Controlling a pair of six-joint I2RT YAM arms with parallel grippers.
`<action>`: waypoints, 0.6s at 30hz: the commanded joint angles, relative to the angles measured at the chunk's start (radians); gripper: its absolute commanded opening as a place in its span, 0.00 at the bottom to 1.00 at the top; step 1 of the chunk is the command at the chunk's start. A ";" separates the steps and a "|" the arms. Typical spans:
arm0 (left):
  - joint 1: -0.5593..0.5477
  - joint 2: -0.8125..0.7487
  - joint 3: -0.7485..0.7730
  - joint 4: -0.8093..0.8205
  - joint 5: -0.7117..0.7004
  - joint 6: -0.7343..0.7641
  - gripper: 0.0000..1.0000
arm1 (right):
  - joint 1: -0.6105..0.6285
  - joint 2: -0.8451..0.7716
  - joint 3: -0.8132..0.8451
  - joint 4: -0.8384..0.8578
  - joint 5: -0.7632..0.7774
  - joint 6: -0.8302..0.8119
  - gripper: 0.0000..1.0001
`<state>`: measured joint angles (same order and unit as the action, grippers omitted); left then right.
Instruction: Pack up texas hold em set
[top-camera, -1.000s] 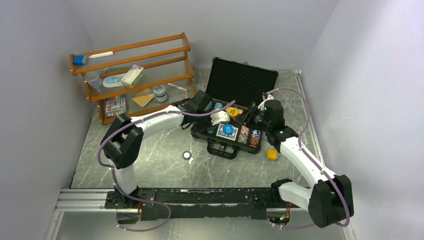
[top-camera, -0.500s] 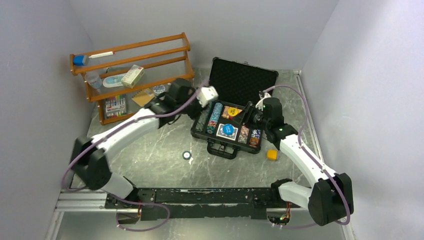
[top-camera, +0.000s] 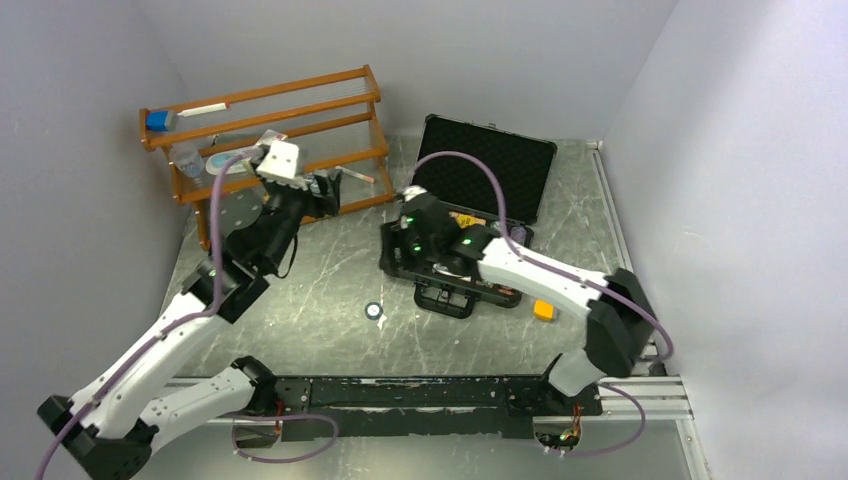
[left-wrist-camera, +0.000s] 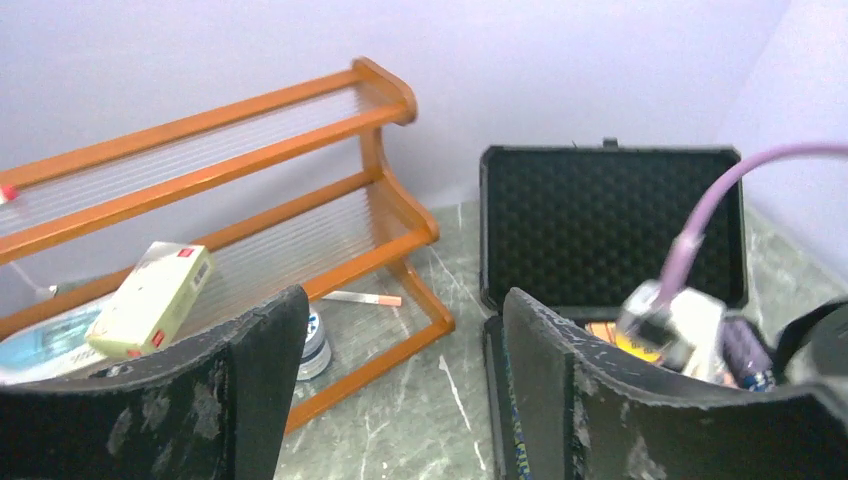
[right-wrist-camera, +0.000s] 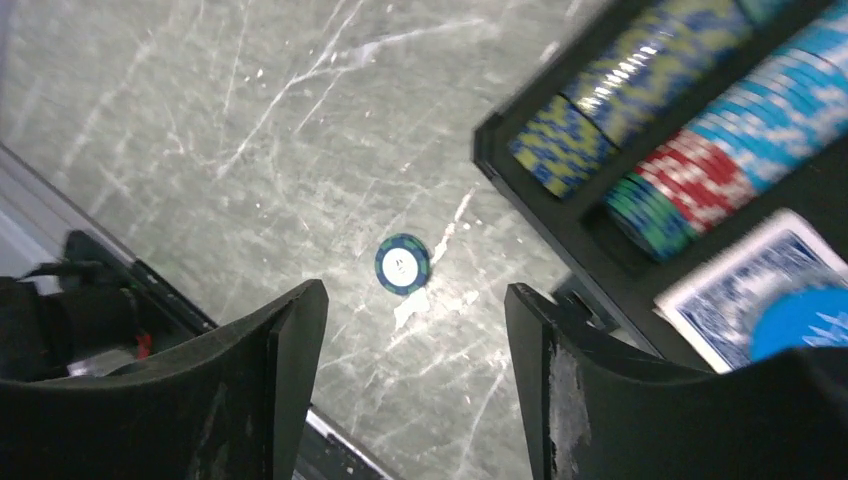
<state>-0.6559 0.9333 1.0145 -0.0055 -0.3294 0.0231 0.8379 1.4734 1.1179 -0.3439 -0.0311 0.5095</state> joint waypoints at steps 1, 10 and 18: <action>0.004 -0.094 -0.031 0.009 -0.147 -0.069 0.78 | 0.131 0.183 0.167 -0.200 0.163 -0.081 0.72; 0.005 -0.186 -0.129 0.050 -0.211 -0.075 0.94 | 0.241 0.471 0.377 -0.339 0.214 -0.080 0.78; 0.005 -0.174 -0.164 0.062 -0.229 -0.082 0.96 | 0.286 0.599 0.482 -0.398 0.222 -0.067 0.78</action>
<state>-0.6559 0.7612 0.8536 0.0174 -0.5259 -0.0505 1.0988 2.0327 1.5417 -0.6914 0.1585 0.4404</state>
